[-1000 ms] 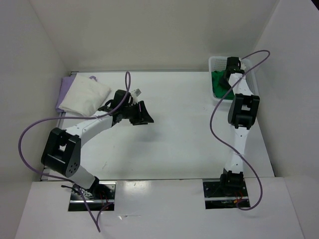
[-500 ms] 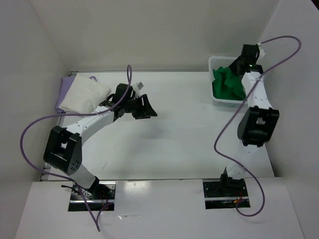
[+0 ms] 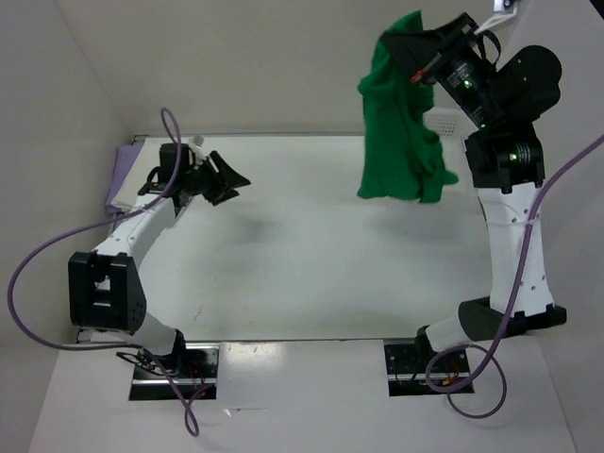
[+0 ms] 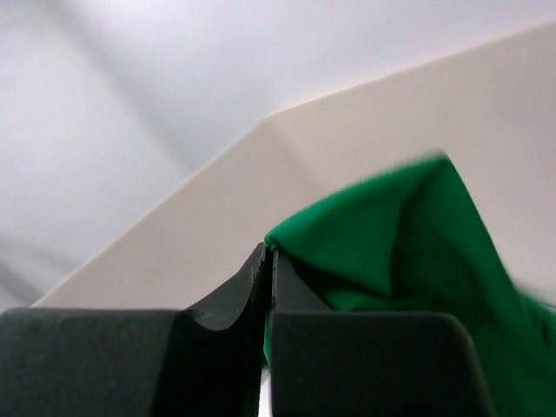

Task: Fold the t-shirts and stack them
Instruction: Move the tshirt to the center of the board

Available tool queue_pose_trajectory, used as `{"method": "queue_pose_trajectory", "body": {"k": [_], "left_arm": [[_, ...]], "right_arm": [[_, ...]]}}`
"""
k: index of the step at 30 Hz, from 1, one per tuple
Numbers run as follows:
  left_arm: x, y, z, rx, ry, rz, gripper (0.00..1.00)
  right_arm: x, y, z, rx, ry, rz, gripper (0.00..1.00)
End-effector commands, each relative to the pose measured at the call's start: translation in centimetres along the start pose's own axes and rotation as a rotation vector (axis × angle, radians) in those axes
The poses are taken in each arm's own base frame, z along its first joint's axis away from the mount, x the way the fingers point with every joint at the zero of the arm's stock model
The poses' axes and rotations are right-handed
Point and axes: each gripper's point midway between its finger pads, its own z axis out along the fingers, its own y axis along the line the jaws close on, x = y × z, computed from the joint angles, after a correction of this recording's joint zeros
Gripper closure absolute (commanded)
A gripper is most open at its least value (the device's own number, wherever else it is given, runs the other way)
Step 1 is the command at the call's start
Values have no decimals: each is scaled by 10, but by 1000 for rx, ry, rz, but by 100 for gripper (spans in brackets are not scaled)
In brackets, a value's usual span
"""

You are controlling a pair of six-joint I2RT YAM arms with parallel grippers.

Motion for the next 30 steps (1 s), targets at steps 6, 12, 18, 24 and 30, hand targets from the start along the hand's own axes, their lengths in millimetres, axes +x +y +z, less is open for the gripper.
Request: {"method": "queue_pose_trajectory", "body": {"k": [6,12,18,24,30], "left_arm": [[-46,-1,-68,59,-183,-53,33],[-70,16,-111,0,-285,-35,32],[-69,16,-108,34,-270,-44,32],[-67,26,-98,26,-244,-64,32],[-60,30,-94,21,-224,-73,32]], "right_arm": [[-14,165,-23,-527,50,7,99],[49,73,5,-294,187,86,99],[61,46,-9,-183,203,41,99],[61,63,-5,-231,225,84,99],[122,49,11,-218,340,174,99]]}}
